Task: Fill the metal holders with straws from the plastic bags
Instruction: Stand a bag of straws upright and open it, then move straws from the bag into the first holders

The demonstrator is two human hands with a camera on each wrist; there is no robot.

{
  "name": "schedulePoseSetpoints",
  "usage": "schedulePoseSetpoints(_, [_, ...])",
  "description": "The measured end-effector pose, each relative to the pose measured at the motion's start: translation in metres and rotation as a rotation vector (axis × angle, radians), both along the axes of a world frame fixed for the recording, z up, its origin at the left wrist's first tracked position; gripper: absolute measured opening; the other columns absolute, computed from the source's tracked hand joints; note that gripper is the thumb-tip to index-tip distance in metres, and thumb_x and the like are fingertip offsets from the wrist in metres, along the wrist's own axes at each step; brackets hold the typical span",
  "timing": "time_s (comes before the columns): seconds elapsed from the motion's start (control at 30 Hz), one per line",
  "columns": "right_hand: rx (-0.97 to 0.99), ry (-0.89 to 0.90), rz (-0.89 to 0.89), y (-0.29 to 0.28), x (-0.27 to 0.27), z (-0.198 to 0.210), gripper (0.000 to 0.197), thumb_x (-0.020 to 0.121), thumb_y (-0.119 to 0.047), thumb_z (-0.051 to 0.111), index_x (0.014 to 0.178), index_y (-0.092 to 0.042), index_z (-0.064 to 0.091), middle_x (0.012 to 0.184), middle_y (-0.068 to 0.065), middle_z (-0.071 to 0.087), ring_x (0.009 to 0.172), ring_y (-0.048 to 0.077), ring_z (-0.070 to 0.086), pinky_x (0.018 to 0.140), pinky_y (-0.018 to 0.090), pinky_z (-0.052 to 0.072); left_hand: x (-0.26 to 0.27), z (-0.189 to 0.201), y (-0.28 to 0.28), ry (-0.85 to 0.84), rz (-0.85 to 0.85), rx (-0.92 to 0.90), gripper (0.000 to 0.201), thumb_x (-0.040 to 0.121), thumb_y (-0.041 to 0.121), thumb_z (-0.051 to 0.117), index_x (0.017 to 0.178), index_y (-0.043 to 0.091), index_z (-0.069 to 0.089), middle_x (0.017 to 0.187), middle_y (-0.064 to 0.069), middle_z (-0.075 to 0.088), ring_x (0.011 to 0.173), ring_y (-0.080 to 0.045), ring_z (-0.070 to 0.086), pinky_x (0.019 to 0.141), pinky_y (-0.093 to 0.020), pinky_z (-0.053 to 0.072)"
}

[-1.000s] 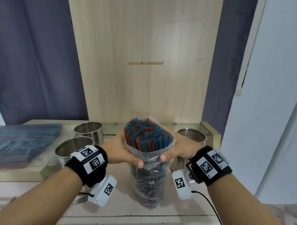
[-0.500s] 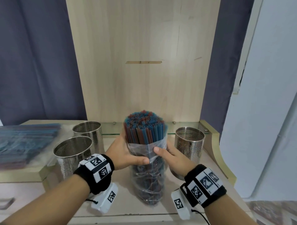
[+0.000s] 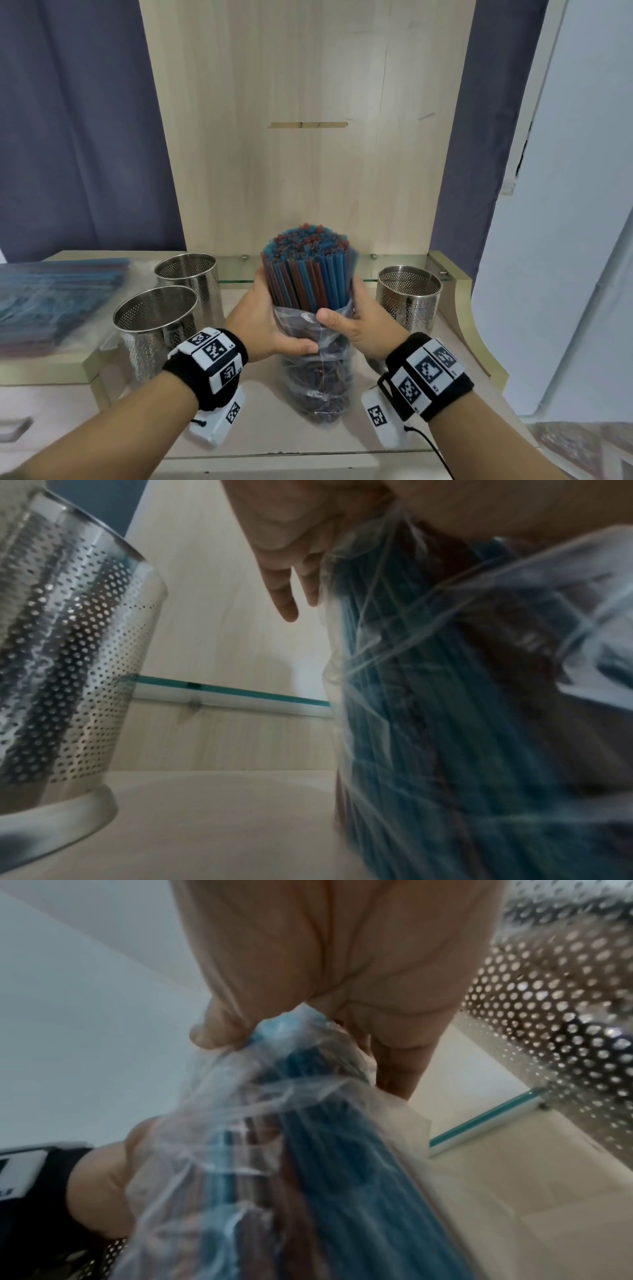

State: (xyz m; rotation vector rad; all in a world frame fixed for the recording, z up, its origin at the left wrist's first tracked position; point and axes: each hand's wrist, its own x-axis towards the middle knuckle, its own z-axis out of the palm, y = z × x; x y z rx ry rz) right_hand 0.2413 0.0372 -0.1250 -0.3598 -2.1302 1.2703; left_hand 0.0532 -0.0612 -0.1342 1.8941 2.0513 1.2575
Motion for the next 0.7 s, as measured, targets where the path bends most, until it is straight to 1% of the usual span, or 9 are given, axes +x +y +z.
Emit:
schedulePoseSetpoints(0.1, [0.017,0.000,-0.084,0.006,-0.004,-0.003,0.063,0.087,-0.028,0.073,0.134,-0.025,0.031,0.123,-0.018,0.055,0.110,-0.016,0.055,0.093,0.013,0.049,-0.002,-0.003,0.005,-0.023,0.029,0.041,0.129,0.040,0.054,0.093,0.140,0.034,0.015,0.126,0.009,0.049,0.117,-0.012,0.051,0.099,-0.026,0.041])
schedulePoseSetpoints(0.17, [0.007,0.006,-0.123,0.005,-0.005,-0.003,0.058,0.087,-0.026,0.074,0.130,-0.027,0.036,0.122,-0.017,0.057,0.108,-0.017,0.056,0.088,0.009,0.047,-0.001,-0.007,0.008,-0.059,0.021,0.066,0.126,0.042,0.048,0.094,0.140,0.035,0.015,0.123,0.012,0.049,0.116,-0.011,0.052,0.099,-0.025,0.043])
schedulePoseSetpoints(0.27, [0.092,0.091,-0.264,0.004,-0.005,0.003,0.044,0.084,-0.020,0.078,0.114,-0.034,0.048,0.108,-0.019,0.059,0.098,-0.020,0.056,0.078,0.002,0.044,0.004,-0.012,0.012,-0.093,-0.014,0.102,0.129,0.045,0.046,0.093,0.144,0.037,0.011,0.127,0.013,0.049,0.119,-0.005,0.050,0.101,-0.022,0.042])
schedulePoseSetpoints(0.37, [0.203,0.159,-0.483,0.008,-0.008,0.009,0.049,0.077,-0.038,0.081,0.118,-0.028,0.056,0.111,-0.008,0.059,0.102,-0.005,0.056,0.083,0.008,0.044,0.006,-0.018,0.013,-0.091,-0.021,0.121,0.137,0.047,0.048,0.092,0.148,0.037,0.000,0.136,0.011,0.046,0.126,-0.002,0.046,0.105,-0.022,0.038])
schedulePoseSetpoints(0.43, [0.183,0.127,-0.490,0.010,-0.011,0.013,0.050,0.075,-0.039,0.082,0.117,-0.029,0.055,0.110,-0.008,0.062,0.099,-0.004,0.059,0.080,0.008,0.046,0.005,-0.020,0.013,-0.092,-0.005,0.121,0.140,0.046,0.051,0.091,0.149,0.037,-0.004,0.137,0.010,0.045,0.126,-0.003,0.045,0.106,-0.022,0.038])
schedulePoseSetpoints(0.5, [0.163,0.070,-0.453,0.012,-0.012,0.017,0.046,0.077,-0.032,0.083,0.113,-0.029,0.054,0.102,-0.014,0.063,0.089,-0.011,0.059,0.071,0.002,0.045,0.003,-0.022,0.014,-0.097,0.008,0.113,0.140,0.045,0.051,0.090,0.149,0.037,-0.003,0.135,0.009,0.046,0.125,-0.005,0.046,0.104,-0.022,0.038])
schedulePoseSetpoints(0.57, [0.175,0.022,-0.448,0.017,-0.014,0.021,0.042,0.080,-0.028,0.081,0.112,-0.024,0.056,0.096,-0.018,0.062,0.082,-0.013,0.058,0.066,0.001,0.044,0.001,-0.023,0.015,-0.105,0.034,0.106,0.141,0.045,0.052,0.090,0.150,0.033,-0.002,0.135,0.007,0.047,0.125,-0.007,0.047,0.104,-0.023,0.039])
schedulePoseSetpoints(0.63, [0.189,-0.013,-0.463,0.023,-0.017,0.024,0.041,0.080,-0.028,0.080,0.114,-0.015,0.061,0.096,-0.012,0.066,0.084,-0.005,0.063,0.071,0.008,0.051,0.000,-0.026,0.017,-0.119,0.066,0.107,0.142,0.044,0.054,0.089,0.151,0.029,0.000,0.135,0.005,0.049,0.124,-0.010,0.049,0.106,-0.031,0.043])
schedulePoseSetpoints(0.7, [0.170,-0.052,-0.495,0.028,-0.020,0.028,0.043,0.079,-0.029,0.080,0.115,-0.012,0.064,0.100,-0.003,0.070,0.090,0.009,0.068,0.080,0.024,0.058,0.000,-0.030,0.019,-0.130,0.091,0.111,0.142,0.043,0.056,0.089,0.151,0.028,0.002,0.136,0.004,0.049,0.125,-0.013,0.050,0.106,-0.040,0.046])
